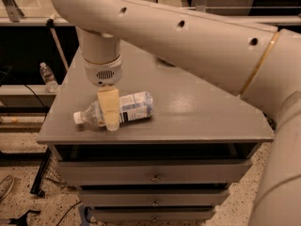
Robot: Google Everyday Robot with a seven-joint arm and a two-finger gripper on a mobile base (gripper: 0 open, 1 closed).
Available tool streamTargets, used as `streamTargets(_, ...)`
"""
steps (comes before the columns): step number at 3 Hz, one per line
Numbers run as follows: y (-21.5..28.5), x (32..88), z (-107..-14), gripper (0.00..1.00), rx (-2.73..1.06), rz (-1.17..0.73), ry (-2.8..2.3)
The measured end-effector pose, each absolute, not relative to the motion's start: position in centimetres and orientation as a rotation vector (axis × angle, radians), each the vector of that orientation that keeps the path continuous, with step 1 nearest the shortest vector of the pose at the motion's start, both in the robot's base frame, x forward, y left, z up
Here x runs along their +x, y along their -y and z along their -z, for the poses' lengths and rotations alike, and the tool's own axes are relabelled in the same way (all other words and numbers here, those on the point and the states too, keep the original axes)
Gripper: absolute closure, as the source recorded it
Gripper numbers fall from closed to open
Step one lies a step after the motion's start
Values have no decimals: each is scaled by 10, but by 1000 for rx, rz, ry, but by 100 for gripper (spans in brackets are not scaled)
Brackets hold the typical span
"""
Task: Place blue plastic bottle upright
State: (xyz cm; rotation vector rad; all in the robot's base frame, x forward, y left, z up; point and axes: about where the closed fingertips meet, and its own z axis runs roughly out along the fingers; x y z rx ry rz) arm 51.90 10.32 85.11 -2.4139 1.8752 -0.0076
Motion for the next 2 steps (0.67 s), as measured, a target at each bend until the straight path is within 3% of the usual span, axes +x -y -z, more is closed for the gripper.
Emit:
streamTargets(1,-107,519,-846,0,-2423,17,-1889)
streamTargets(2,-108,519,-843,14,-2425,30,-1902)
